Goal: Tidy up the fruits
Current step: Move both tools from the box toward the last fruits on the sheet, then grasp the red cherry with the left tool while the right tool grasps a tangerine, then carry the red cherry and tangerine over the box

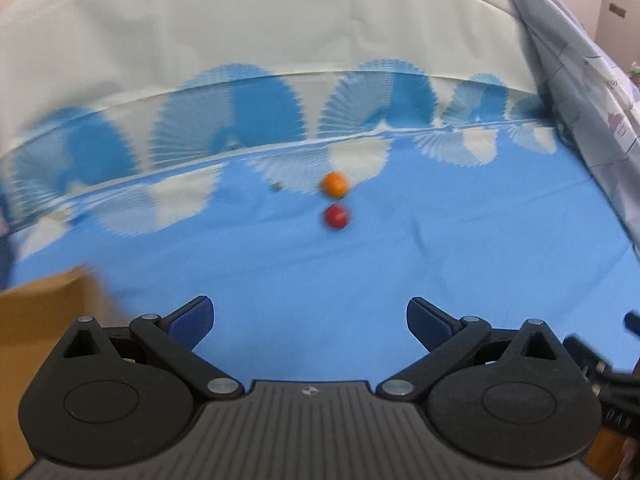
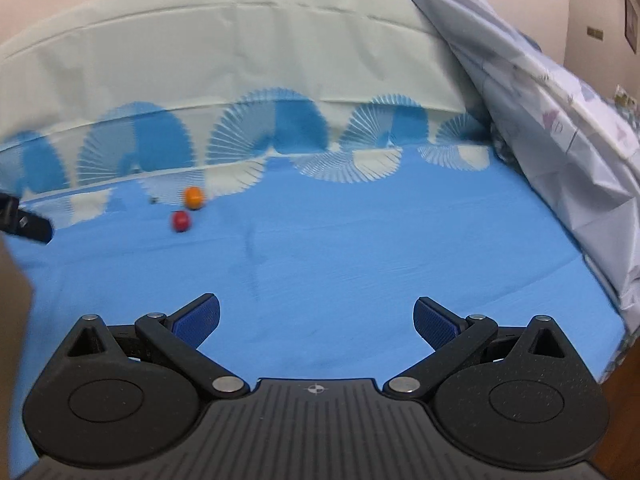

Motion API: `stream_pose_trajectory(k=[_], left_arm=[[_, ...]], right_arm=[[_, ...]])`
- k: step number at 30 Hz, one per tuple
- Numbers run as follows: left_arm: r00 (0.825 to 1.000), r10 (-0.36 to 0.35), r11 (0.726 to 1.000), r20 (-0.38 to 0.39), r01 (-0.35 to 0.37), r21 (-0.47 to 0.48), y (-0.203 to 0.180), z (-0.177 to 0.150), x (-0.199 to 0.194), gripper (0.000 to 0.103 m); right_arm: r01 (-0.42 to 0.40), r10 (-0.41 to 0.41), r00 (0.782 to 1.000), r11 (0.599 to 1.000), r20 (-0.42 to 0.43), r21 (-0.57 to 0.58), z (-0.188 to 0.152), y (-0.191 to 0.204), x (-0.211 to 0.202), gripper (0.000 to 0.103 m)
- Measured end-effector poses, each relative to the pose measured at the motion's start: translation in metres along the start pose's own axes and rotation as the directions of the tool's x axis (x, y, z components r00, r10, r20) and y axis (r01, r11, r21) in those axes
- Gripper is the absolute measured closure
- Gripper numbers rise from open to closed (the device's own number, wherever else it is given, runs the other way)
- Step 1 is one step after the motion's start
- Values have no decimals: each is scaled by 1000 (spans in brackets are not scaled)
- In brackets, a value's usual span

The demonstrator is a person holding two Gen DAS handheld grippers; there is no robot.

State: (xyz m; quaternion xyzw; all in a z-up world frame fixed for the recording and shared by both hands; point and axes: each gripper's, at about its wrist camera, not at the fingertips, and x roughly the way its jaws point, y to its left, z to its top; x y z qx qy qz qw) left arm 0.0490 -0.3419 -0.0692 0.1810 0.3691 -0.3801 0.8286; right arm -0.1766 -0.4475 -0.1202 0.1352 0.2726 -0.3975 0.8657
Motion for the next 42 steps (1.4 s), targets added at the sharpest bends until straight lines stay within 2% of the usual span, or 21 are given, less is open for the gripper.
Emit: stream_pose_trajectory(k=[4, 6, 9, 12, 13, 14, 15, 16, 17, 21, 26, 31, 34, 35, 37, 38, 40, 42], left_arm=[[999, -38, 999, -38, 37, -29, -12, 35, 86, 1], [996, -45, 997, -73, 40, -66, -15, 49, 130, 4], [993, -47, 994, -106, 36, -107, -15, 63, 178, 4], [991, -32, 995, -126, 20, -96, -21, 71, 214, 9], [990, -31, 996, -137, 20, -84, -24, 73, 224, 20], [988, -34, 997, -153, 23, -74, -26, 73, 232, 43], [985, -29, 998, -170, 17, -68, -28, 73, 240, 53], [988, 0, 999, -153, -8, -54, -28, 71, 241, 67], [992, 2, 999, -124, -7, -37, -29, 71, 240, 72], [994, -20, 997, -106, 12, -74, -9, 68, 228, 72], [992, 51, 996, -112, -59, -65, 30, 58, 205, 72], [984, 119, 986, -136, -133, -102, 72, 53, 194, 72], [981, 127, 981, -149, -146, -127, 88, 51, 192, 72], [981, 125, 980, -151, -146, -134, 91, 51, 191, 72], [982, 114, 980, -148, -136, -148, 96, 51, 187, 72], [984, 108, 980, -140, -129, -152, 98, 51, 182, 72], [988, 101, 982, -119, -118, -148, 96, 50, 172, 72], [991, 87, 983, -100, -101, -151, 93, 49, 159, 72]], right_arm=[[27, -27, 999, 999, -18, 27, 6, -18, 53, 1], [23, -21, 999, 998, -26, 50, 7, -26, 74, 1], [15, -14, 999, 999, -30, 46, 6, -32, 103, 1], [12, -11, 999, 1000, -33, 27, 6, -35, 129, 1], [12, -11, 999, 1000, -31, 22, 7, -34, 136, 1], [10, -9, 1000, 1000, -29, 16, 8, -33, 143, 1], [9, -8, 1000, 1000, -26, 13, 10, -32, 151, 1], [6, -6, 1000, 1000, -22, 11, 12, -30, 157, 1], [-4, 4, 1000, 1000, -16, 10, 15, -27, 164, 1], [-117, 116, 992, 993, 38, 1, 38, -2, 190, 1], [-283, 285, 959, 956, 10, -73, 58, 54, 238, 1], [-342, 342, 939, 928, -22, -145, 72, 119, 281, 1], [-340, 338, 940, 922, -45, -184, 75, 150, 301, 2], [-331, 328, 943, 922, -49, -200, 76, 156, 306, 7], [-303, 311, 950, 920, -10, -249, 75, 162, 303, 35], [-314, 323, 946, 911, -9, -267, 76, 163, 299, 69], [-298, 305, 952, 917, -17, -264, 77, 160, 288, 68], [-287, 301, 954, 922, 11, -260, 75, 152, 265, 68]])
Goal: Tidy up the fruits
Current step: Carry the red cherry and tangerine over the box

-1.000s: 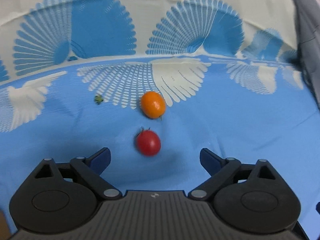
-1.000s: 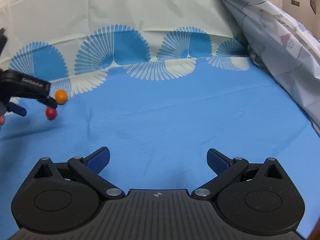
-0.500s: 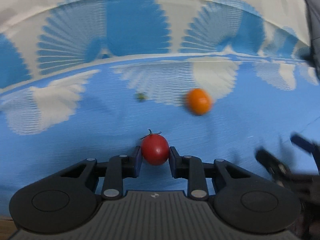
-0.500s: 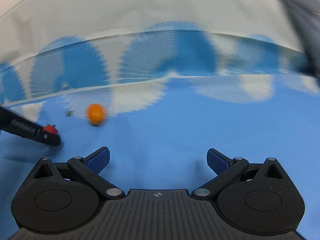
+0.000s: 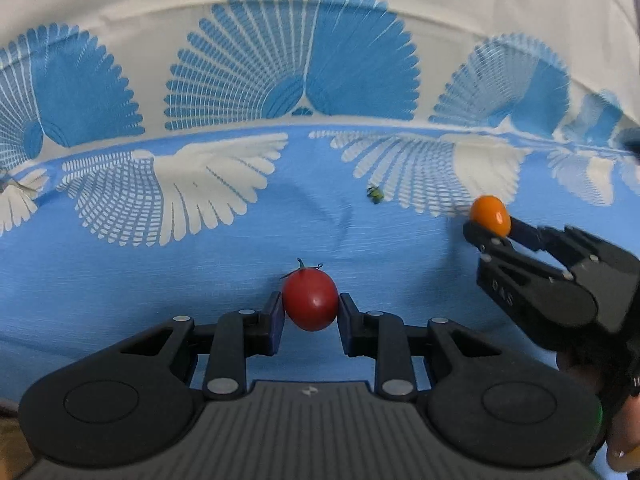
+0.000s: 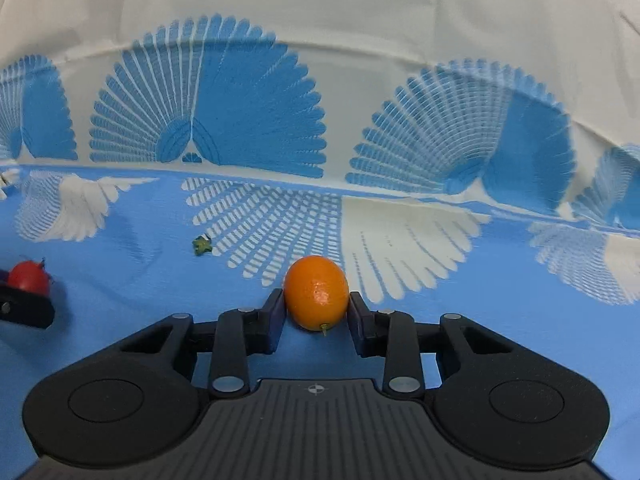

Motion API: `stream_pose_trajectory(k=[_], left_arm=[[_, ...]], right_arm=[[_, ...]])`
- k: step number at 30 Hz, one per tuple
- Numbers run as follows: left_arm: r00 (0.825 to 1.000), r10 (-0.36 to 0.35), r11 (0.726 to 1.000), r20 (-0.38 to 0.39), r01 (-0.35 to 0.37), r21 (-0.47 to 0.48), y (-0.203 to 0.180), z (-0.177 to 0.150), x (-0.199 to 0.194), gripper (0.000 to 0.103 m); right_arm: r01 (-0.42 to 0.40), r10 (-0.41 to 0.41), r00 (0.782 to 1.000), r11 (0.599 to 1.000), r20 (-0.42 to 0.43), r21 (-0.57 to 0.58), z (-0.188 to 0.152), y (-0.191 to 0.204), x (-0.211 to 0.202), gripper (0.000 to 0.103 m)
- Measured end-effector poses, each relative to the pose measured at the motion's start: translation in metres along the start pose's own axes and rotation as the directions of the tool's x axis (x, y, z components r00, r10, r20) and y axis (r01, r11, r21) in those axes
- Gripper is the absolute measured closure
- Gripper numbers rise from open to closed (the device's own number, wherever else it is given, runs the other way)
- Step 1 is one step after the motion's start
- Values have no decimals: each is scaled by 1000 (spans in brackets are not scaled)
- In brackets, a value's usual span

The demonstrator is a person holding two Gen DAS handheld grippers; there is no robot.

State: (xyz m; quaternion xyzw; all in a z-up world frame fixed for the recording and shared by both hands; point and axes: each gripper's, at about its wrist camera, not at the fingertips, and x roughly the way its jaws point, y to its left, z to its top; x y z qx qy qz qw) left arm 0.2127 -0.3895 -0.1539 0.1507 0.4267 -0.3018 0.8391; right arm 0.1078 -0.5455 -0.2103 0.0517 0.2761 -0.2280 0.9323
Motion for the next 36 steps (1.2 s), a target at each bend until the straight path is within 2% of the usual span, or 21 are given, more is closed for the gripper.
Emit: stream_pose_trajectory(k=[4, 10, 14, 20, 27, 36], left_arm=[[999, -34, 999, 29, 34, 5, -6, -15, -46, 72], [995, -80, 997, 66, 80, 7, -5, -53, -143, 72], [991, -72, 997, 109, 71, 15, 8, -86, -213, 72], [991, -35, 999, 130, 33, 22, 37, -144, -304, 72], [992, 36, 999, 121, -33, -25, 86, -222, -383, 72], [986, 115, 990, 118, -104, -91, 140, -304, -445, 72]], right_arm=[[-7, 5, 999, 999, 38, 36, -7, 7, -73, 68], [-44, 37, 997, 994, 71, 100, -16, 37, -201, 68], [-78, 68, 994, 990, 90, 116, -18, 61, -274, 68], [-149, 132, 985, 975, 108, 166, -34, 108, -372, 68], [-230, 217, 971, 962, 96, 150, -63, 166, -459, 68], [-328, 325, 943, 944, 69, 40, -96, 236, -530, 68]])
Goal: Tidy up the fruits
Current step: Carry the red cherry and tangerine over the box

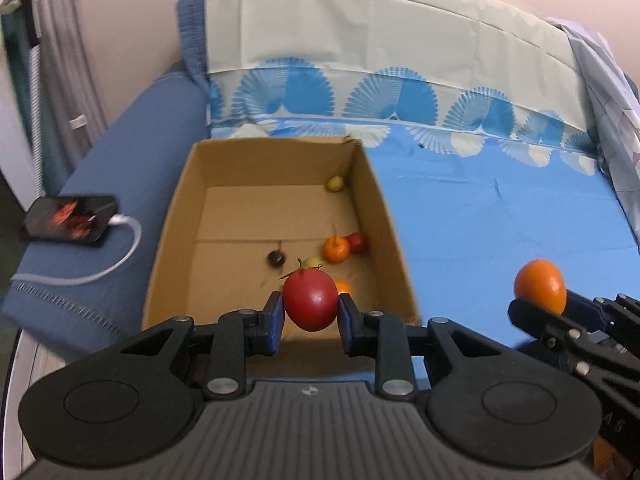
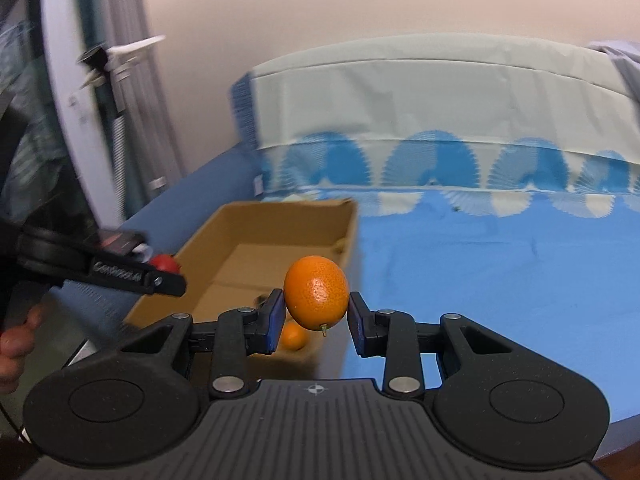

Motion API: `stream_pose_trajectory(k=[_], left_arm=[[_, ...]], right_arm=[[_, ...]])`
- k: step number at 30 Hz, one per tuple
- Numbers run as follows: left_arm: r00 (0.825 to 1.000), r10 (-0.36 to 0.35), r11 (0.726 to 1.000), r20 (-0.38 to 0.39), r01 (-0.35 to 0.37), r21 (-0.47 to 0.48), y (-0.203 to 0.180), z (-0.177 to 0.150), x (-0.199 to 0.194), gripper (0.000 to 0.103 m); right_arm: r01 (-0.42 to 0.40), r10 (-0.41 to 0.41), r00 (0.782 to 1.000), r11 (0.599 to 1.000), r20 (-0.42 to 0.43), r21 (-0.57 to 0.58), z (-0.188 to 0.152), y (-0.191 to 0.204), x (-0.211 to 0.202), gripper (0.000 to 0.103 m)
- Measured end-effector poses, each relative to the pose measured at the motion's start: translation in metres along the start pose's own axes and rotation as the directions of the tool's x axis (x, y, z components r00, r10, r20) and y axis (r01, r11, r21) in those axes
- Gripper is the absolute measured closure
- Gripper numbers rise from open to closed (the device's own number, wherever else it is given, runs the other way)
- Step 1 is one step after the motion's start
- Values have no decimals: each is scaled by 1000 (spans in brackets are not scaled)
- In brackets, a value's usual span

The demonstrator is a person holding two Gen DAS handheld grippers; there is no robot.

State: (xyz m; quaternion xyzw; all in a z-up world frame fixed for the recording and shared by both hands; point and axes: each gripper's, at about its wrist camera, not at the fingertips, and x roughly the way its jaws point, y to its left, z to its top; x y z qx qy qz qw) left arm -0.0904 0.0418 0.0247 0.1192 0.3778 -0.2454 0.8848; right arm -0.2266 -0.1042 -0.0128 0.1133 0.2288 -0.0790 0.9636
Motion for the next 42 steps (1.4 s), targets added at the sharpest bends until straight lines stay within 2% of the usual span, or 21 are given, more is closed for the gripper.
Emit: stream_pose_trajectory(k=[7, 14, 42], left_arm=[[1000, 9, 1000, 3, -9, -30, 18, -33, -27, 72], [1000, 11, 999, 15, -11, -39, 20, -47, -39, 72], [1000, 6, 999, 4, -5, -51, 22, -47, -30, 72]], right_arm=[[-30, 29, 999, 998, -15, -56, -16, 35, -16, 68], [-29, 28, 1000, 996, -6, -89, -15, 45, -23, 68], [-40, 37, 999, 994, -37, -98, -19, 49, -16, 68]])
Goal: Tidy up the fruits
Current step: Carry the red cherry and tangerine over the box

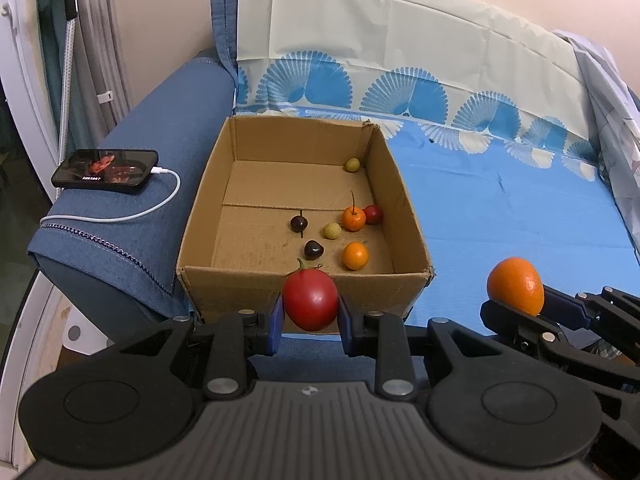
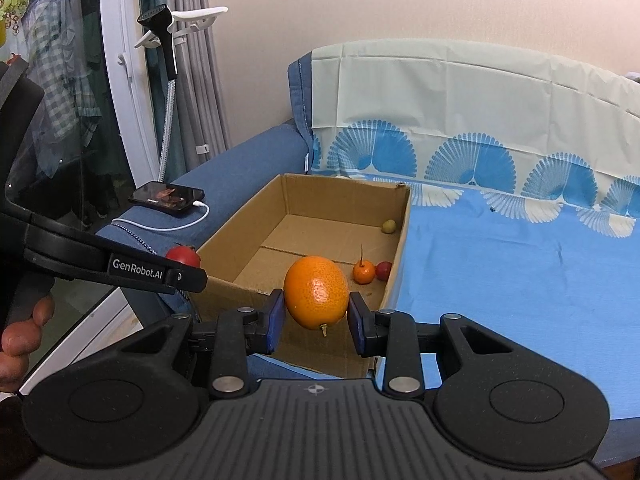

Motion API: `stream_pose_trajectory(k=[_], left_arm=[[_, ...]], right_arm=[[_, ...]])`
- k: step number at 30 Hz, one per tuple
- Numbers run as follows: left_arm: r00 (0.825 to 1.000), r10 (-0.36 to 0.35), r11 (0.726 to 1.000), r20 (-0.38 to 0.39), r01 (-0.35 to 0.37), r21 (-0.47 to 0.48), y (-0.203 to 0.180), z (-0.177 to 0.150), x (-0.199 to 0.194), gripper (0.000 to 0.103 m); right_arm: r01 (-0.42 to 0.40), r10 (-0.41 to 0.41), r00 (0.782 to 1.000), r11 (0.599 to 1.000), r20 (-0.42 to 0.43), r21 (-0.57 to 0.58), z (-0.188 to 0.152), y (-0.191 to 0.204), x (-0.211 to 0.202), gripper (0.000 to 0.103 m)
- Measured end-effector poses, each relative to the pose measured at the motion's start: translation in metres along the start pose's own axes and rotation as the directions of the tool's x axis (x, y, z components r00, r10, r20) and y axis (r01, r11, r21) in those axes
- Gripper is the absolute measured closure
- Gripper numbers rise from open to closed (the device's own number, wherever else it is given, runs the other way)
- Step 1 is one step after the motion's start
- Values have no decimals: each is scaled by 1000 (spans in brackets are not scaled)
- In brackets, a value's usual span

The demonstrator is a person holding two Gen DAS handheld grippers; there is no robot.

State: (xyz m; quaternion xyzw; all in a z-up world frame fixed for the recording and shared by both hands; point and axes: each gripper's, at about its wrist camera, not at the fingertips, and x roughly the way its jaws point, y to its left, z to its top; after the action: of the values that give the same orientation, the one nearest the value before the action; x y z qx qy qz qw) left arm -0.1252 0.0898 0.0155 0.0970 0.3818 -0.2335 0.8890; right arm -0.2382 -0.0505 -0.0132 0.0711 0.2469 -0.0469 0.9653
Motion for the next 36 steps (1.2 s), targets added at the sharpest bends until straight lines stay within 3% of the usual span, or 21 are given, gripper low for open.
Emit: stream_pose_trajectory(k=[17, 36], left_arm=[[1000, -1, 1000, -24, 1, -26, 21, 25, 30, 72], [999, 21, 999, -42, -23, -44, 44, 95, 111, 71]], right_arm=[[21, -21, 998, 1000, -55, 4, 14, -3, 41, 68], [24, -25, 995, 1000, -101, -13, 49, -13, 144, 68]])
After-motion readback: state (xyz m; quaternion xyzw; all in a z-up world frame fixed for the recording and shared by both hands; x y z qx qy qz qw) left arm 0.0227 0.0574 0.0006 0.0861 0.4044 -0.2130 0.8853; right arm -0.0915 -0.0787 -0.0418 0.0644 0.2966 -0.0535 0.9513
